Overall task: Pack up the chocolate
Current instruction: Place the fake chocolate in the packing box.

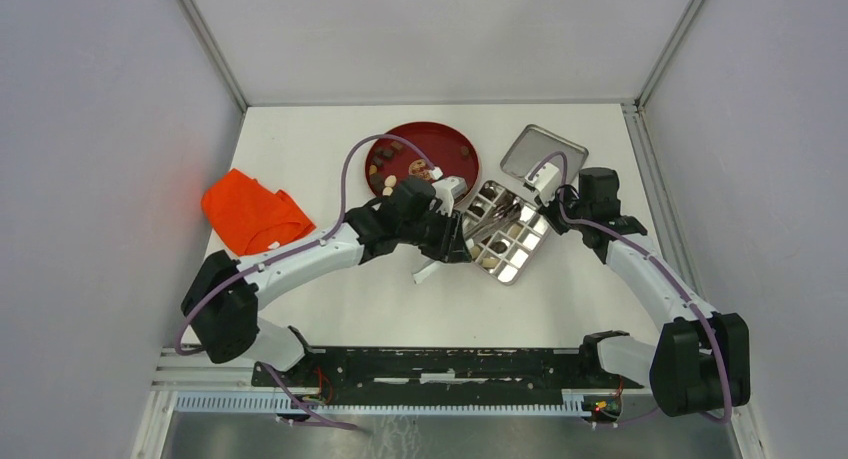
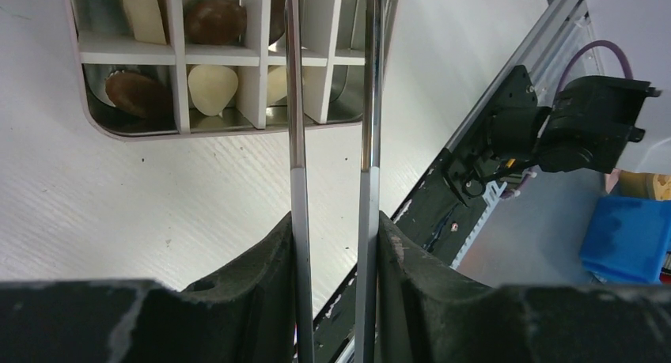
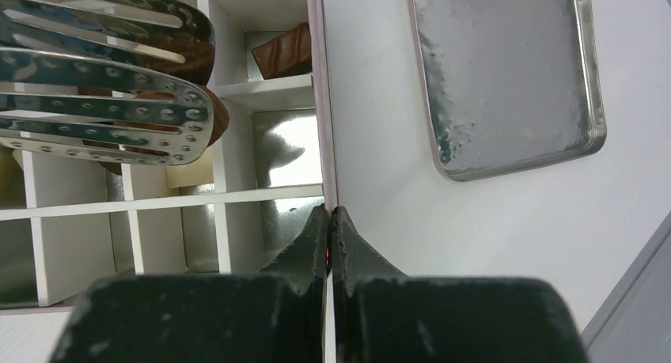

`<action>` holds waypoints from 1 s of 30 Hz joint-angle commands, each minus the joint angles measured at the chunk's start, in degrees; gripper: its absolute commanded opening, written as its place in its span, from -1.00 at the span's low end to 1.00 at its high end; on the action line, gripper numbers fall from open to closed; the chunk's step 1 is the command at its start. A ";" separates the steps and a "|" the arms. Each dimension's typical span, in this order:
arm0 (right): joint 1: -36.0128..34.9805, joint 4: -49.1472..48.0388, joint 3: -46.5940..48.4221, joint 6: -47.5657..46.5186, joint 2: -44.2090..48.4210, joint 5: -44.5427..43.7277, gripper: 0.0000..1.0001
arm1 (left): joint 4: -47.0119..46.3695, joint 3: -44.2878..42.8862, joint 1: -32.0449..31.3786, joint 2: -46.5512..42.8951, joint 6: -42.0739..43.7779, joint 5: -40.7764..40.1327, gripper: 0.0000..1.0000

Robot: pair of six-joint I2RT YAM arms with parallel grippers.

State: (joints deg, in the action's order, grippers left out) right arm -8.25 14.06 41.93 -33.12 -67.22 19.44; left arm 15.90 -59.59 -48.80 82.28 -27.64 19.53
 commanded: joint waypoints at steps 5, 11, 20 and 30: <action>-0.36 -4.53 -0.62 1.50 1.73 1.62 -1.00 | -5.63 -3.97 -0.88 3.41 -1.45 -1.14 -0.96; -0.34 -4.62 -0.87 1.53 1.72 1.67 -1.00 | -6.73 -5.30 -1.10 5.12 -1.62 -1.38 -0.96; -0.32 -4.42 -1.10 1.48 1.63 2.00 -1.00 | -6.59 -6.18 -1.12 7.77 -1.01 -2.66 -0.84; -0.35 -4.41 -1.33 1.31 1.74 2.18 -1.00 | -4.83 -7.90 -1.27 9.61 -0.76 -3.55 -0.40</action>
State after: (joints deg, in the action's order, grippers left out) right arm -8.25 13.47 40.36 -32.67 -67.22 19.68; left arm 13.26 -63.88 -49.74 91.46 -27.62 17.08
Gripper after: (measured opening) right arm 0.011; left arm 0.415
